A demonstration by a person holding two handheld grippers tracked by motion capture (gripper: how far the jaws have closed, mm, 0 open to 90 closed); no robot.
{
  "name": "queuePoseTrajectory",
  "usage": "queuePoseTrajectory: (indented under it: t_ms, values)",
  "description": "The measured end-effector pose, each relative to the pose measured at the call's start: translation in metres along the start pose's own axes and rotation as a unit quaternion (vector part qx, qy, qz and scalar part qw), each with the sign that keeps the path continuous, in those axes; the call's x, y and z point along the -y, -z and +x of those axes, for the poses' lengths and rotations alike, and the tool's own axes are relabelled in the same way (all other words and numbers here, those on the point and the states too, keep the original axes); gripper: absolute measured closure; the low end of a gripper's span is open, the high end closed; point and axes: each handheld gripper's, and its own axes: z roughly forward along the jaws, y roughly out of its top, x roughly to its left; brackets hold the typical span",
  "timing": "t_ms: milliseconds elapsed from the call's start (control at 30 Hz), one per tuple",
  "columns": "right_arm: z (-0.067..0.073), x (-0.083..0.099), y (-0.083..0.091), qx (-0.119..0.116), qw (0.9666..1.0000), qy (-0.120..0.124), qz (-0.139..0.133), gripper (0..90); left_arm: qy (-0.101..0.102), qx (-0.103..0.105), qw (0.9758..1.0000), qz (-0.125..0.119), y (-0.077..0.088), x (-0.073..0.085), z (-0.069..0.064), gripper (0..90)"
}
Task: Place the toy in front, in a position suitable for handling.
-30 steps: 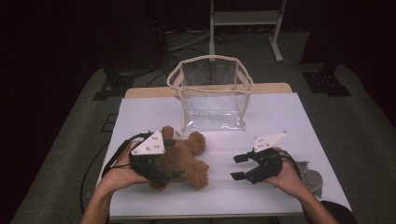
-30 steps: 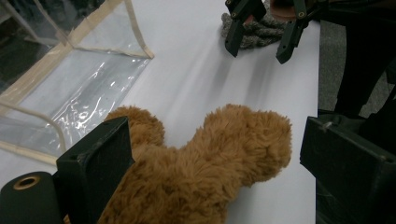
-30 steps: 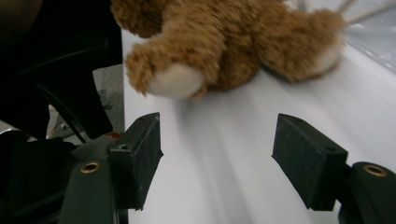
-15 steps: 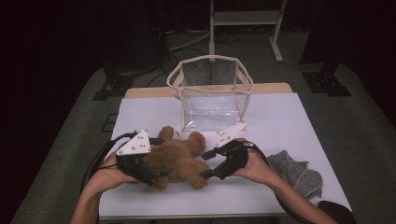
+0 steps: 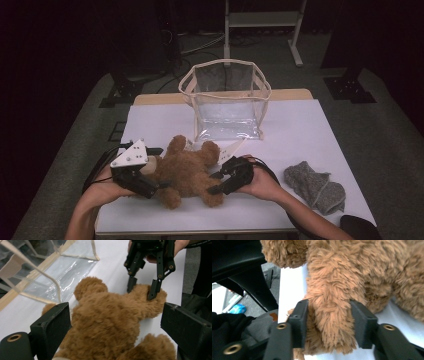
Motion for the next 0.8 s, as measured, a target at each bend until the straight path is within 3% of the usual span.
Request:
queuePoseTrajectory:
  t_ms: [200, 500, 800]
  values:
    - [0.002, 0.008, -0.007, -0.002, 0.9998, 0.004, 0.018, 62.5, -0.001, -0.008, 0.9999, 0.011, 0.007, 0.014, 0.003, 8.6]
    - [0.003, 0.016, -0.011, -0.015, 0.9997, -0.002, 0.021, 64.9, 0.001, -0.005, 0.9998, 0.019, 0.012, 0.042, 0.011, 8.7]
    - [0.003, 0.020, -0.011, -0.019, 0.9996, -0.003, 0.020, 65.6, -0.004, 0.004, 1.0000, -0.002, 0.009, 0.071, 0.024, 8.8]
